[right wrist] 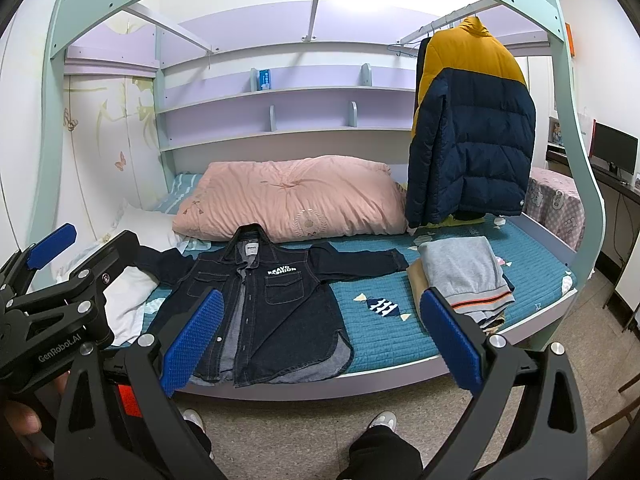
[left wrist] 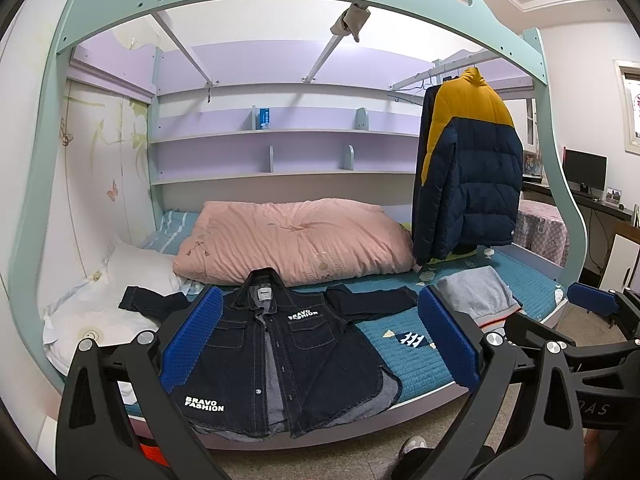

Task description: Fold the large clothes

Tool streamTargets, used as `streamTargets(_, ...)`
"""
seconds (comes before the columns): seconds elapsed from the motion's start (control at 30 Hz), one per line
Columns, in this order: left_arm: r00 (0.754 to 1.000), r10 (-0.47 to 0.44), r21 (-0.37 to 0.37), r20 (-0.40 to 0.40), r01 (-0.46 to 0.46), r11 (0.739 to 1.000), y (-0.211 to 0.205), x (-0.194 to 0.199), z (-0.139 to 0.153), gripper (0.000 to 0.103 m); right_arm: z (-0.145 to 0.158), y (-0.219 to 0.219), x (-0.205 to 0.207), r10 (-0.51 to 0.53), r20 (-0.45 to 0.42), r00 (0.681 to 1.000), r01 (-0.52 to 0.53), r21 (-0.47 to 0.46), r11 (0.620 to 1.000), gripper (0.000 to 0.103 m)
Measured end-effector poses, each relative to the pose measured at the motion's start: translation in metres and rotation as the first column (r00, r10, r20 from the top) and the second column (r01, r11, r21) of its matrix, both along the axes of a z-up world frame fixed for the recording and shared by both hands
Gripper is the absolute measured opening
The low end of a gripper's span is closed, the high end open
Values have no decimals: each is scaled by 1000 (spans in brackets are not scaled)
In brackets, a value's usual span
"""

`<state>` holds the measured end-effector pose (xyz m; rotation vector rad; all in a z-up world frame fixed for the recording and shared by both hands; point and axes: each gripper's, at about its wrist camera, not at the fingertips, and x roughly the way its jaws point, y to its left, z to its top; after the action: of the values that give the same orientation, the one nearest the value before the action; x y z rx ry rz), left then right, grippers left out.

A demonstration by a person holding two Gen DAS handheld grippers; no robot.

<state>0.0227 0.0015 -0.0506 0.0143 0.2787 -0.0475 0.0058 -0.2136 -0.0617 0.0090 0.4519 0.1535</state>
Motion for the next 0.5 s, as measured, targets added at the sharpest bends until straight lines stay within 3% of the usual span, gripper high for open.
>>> streamTargets(0.5,1000,0,2,1,0,1000,1,0,-1,98,0,5,-4,-6,0,1000,6,1,1000,95)
